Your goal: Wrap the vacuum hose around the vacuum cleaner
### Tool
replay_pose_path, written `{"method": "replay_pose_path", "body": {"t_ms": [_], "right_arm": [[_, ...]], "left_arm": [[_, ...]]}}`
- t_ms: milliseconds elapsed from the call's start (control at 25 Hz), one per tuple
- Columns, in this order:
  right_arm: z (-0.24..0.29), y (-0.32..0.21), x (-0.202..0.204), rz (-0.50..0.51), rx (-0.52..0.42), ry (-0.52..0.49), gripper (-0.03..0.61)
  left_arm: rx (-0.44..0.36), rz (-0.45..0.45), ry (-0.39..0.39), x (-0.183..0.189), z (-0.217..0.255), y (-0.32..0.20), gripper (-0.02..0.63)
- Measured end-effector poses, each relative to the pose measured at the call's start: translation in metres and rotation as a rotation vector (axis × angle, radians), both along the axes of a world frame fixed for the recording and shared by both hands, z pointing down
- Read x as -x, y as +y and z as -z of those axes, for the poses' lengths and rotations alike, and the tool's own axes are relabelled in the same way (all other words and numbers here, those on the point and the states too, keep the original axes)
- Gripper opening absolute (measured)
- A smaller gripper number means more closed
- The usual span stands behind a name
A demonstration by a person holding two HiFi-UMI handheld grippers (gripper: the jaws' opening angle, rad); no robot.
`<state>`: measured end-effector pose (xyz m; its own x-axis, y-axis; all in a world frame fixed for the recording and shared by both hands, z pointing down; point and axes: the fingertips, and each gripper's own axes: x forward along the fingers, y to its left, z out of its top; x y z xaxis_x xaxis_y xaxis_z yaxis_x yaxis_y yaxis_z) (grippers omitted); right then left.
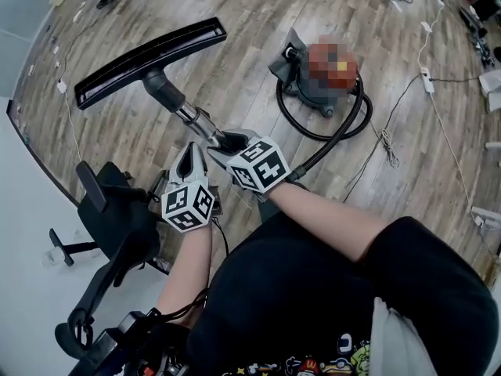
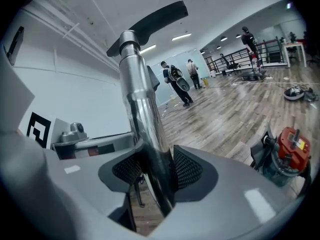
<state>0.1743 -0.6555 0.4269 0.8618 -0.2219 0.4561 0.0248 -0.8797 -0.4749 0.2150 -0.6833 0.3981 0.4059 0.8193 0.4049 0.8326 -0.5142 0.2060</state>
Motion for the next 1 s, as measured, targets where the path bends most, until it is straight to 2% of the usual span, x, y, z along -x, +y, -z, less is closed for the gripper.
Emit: {"method": "replay_pose_path", "body": {"t_ms": [360,680,1000], "right_arm": [[0.000,0.112,-0.091,-0.181,-0.033,0.006,0.212],[-0.014,0.175,-0.150,-0.388,0.001,-0.015,0.213],[-0.012,0.209,-0.226,-0.562,0.070,-0.055,0.213]], "left_arm": [[-0.046,-0.166,0.010,-0.098,-0.005,0.131,0.000],[-0.066,-0.385,-0.011,-0.160,-0.028,0.202,0.000],[-0.043,-0.604,-0.022,-0.242,-0.015,0.252,0.000]]}}
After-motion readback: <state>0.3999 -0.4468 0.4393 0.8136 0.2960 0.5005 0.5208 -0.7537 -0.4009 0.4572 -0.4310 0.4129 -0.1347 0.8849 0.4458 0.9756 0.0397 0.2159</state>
